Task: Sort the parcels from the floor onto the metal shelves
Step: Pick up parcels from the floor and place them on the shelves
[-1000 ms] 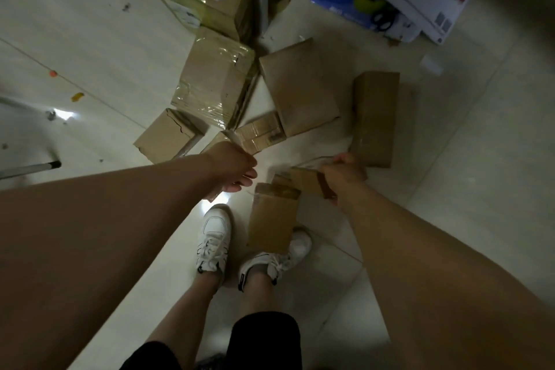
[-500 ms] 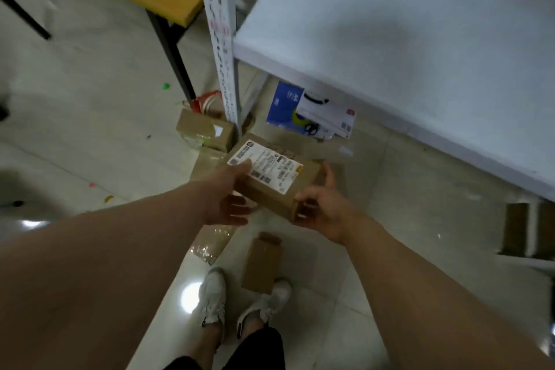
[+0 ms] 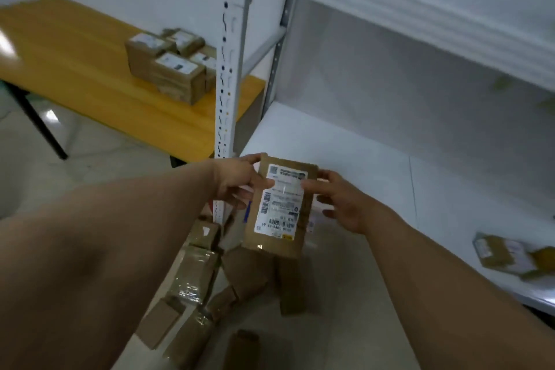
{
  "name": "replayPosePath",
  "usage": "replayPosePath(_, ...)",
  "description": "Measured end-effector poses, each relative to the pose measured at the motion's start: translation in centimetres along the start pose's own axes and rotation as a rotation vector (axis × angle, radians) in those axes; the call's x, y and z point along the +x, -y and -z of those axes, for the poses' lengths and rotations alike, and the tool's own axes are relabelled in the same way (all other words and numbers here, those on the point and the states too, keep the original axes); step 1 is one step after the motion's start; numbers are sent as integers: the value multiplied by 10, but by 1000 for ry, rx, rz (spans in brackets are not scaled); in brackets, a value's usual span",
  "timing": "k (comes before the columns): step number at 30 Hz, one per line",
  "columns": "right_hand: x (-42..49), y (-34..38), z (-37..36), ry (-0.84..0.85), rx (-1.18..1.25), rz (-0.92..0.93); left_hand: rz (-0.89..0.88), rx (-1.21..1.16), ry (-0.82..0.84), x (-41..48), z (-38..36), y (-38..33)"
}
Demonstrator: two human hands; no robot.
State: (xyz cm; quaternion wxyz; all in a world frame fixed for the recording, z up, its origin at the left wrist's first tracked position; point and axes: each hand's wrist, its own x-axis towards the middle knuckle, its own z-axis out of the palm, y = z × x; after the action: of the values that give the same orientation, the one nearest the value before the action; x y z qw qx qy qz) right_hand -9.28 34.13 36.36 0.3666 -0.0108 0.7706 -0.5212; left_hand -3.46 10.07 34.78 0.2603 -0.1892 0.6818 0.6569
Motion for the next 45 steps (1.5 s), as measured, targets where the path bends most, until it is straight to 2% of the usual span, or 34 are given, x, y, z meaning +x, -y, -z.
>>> replayPosePath(4,-14,54,1,30,-69,104,-39,265,141,-22,5,-64)
replayPosePath(7,-27,82,2,60,-138,113,-91,371,130,-39,10,-97)
replayPosePath(12,-46,110,17,-56,-38,150,-176,306,47,-55,22,-122)
replayPosePath(17,-60,125,37,-112,100,133,-111,300,12,-72,36,-118)
replayPosePath(23,-67,140,47,-166,133,168,-130,109,150,-76,47,-124)
replayPosePath(28,-65,146,51,-175,153,178,-149,49,119,-77,50,-138)
replayPosePath(31,-66,148,55,-158,61,165,-141,117,124,-78,53,-141)
replayPosePath(35,-77,162,51,-153,-329,178,-156,399,43,-81,41,-147)
replayPosePath(38,-86,180,38,-102,-495,199,-222,418,126,-87,16,-163)
replayPosePath(41,-95,195,25,-13,-523,253,-272,425,195,-92,-3,-176)
replayPosePath(45,-101,196,27,-96,-297,357,-326,361,256,-107,-2,-179)
